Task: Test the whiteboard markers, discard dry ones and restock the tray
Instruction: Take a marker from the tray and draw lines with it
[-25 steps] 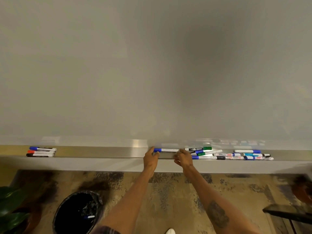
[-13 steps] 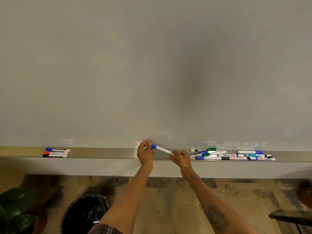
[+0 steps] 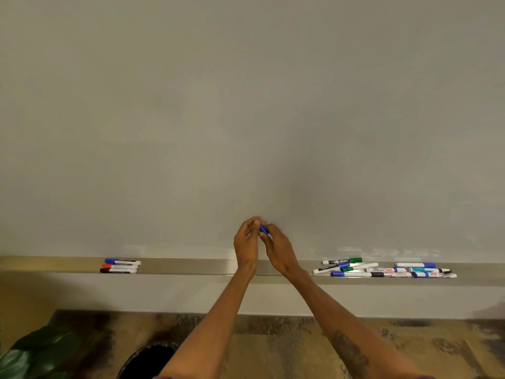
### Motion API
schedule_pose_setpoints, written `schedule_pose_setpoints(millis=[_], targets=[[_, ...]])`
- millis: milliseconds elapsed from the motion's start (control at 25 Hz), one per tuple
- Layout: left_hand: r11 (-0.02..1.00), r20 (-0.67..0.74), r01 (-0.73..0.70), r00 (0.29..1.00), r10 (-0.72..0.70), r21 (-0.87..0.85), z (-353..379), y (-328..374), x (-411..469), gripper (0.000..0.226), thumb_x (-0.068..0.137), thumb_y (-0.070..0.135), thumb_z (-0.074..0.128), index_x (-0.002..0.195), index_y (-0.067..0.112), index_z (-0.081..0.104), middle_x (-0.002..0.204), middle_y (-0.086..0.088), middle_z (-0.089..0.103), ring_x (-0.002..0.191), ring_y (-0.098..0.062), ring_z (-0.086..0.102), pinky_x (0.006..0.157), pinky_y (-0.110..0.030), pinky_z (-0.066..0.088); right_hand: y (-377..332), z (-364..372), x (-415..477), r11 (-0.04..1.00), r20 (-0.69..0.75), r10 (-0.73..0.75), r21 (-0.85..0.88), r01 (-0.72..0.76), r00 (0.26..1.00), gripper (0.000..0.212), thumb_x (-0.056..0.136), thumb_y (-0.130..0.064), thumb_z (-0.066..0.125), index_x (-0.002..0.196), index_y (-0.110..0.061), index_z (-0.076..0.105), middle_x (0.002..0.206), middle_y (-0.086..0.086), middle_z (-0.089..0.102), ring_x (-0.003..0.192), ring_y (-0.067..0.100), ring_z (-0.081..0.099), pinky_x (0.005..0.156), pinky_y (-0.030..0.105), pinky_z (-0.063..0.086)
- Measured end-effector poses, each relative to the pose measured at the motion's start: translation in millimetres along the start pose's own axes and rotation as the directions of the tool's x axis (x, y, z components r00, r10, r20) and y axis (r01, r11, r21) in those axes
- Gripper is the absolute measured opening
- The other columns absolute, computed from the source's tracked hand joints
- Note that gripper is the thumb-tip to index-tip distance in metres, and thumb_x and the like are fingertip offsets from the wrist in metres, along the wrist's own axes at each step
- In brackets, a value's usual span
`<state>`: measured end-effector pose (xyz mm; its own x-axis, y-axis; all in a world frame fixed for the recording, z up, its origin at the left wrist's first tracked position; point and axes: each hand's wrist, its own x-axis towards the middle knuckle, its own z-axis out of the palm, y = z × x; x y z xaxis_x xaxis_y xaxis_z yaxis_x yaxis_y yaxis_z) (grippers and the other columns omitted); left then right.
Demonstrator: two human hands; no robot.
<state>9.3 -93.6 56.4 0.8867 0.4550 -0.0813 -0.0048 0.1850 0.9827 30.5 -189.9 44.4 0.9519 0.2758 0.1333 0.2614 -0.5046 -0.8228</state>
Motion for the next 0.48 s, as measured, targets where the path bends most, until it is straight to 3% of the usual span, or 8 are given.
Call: schedule_pose_setpoints(millis=[80,240,360,480], targets=[[0.998,0.039,-0.011,0.999,0.014,-0.058,-3,16,-2,0.022,0.100,0.021,0.058,0.115,0.014,0.071,0.106,0.005,0.075,0.104,-0.008,0.069,0.095,-0.023,0.053,-16,1,1,0.999,-0.043,-0.046,0.014,0.047,0.998,0.027,0.105,-0.024,0.044,0.126,-0.012,0.055,0.114,-0.005,0.061,0.100,0.005,0.058,0.090,0.018,0.045],[0.989,0.078,-0.063,0.994,0.074,-0.137,-4,41,-7,0.025,0.101,0.024,0.054,0.113,0.012,0.072,0.111,0.000,0.075,0.111,-0.016,0.067,0.098,-0.029,0.052,-43,-3,5,0.993,-0.094,-0.116,-0.015,0.115,0.989,0.029,0.105,-0.021,0.043,0.127,-0.008,0.055,0.114,0.006,0.066,0.099,0.014,0.063,0.093,0.027,0.052],[0.984,0.070,-0.101,0.991,0.112,-0.148,2,67,-11,0.026,0.103,0.023,0.049,0.103,0.015,0.074,0.102,0.000,0.076,0.104,-0.018,0.070,0.092,-0.027,0.055,-64,-11,6,0.988,-0.160,-0.111,-0.127,0.091,0.981,0.034,0.105,-0.031,0.040,0.132,-0.014,0.052,0.105,0.001,0.070,0.087,0.012,0.065,0.077,0.019,0.051],[0.981,0.049,-0.088,0.994,0.098,-0.172,11,94,-14,0.028,0.104,0.022,0.047,0.096,0.019,0.073,0.093,0.003,0.076,0.091,-0.015,0.071,0.083,-0.024,0.058,-88,-21,10,0.971,-0.237,-0.127,-0.226,0.073,0.963,0.038,0.105,-0.036,0.038,0.136,-0.017,0.048,0.087,-0.003,0.069,0.067,0.007,0.058,0.060,0.012,0.040]])
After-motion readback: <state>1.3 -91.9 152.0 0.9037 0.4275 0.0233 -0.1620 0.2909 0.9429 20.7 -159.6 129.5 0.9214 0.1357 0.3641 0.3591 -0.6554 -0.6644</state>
